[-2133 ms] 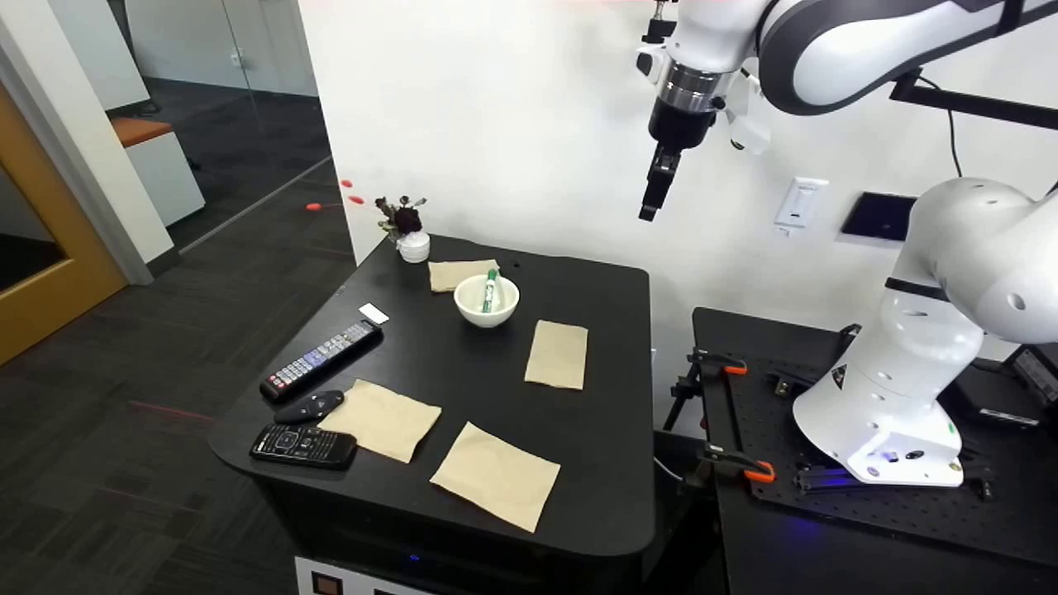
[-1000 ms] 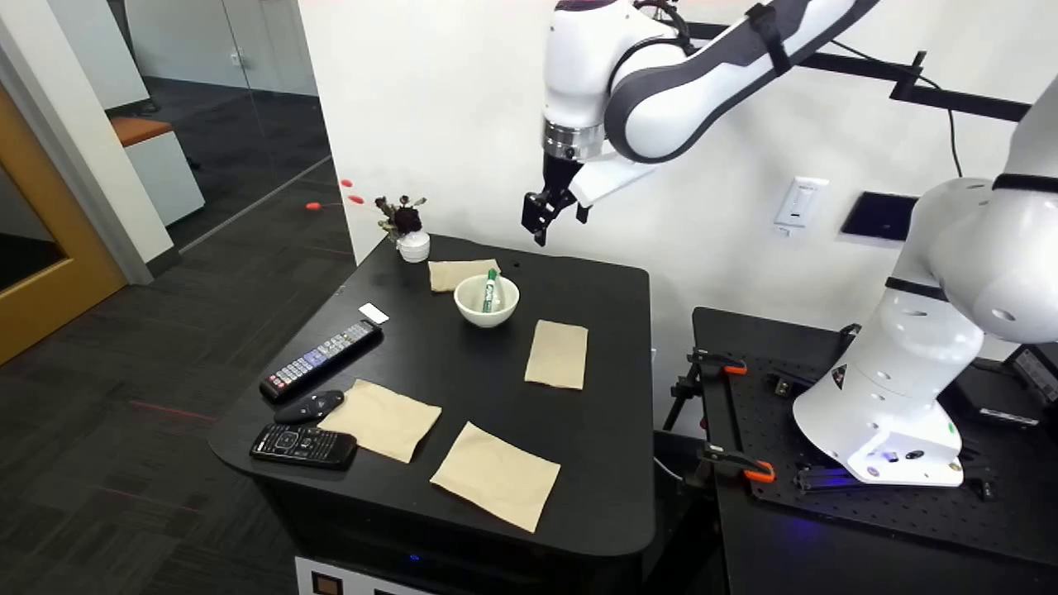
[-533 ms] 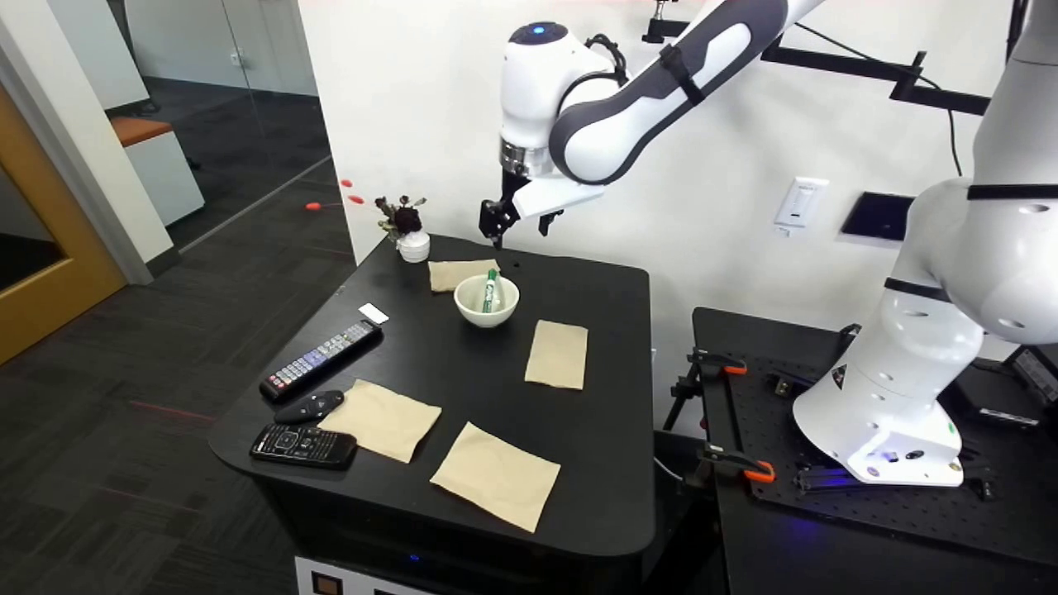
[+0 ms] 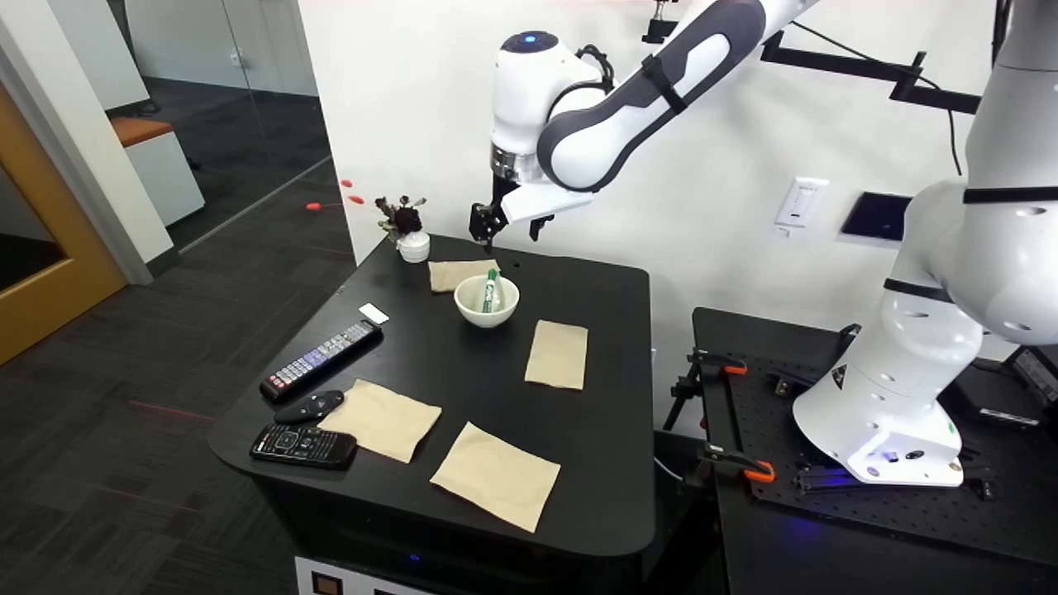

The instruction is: Pick up the marker from the bowl and put it on the table

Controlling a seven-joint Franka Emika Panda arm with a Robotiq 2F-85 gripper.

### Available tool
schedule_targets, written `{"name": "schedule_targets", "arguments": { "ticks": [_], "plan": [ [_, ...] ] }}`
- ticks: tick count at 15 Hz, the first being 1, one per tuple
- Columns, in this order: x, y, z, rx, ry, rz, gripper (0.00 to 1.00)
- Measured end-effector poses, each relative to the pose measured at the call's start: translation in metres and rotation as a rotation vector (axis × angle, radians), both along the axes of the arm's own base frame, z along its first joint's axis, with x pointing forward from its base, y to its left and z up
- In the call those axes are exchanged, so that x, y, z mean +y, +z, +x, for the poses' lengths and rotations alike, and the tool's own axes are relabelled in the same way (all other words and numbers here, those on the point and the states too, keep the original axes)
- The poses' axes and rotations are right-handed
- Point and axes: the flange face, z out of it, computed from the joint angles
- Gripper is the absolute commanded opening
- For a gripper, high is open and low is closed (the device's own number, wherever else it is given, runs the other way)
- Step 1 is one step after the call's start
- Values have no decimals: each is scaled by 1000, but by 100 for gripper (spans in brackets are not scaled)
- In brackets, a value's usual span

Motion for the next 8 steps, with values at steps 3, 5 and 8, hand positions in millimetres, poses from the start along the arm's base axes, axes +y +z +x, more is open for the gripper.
{"name": "schedule_targets", "arguments": {
  "ticks": [3,5,8],
  "plan": [
    [-3,-3,-1,4,-11,-4,100],
    [-5,-9,-1,1,-37,-1,100],
    [-5,-25,0,-3,-80,14,100]
  ]
}}
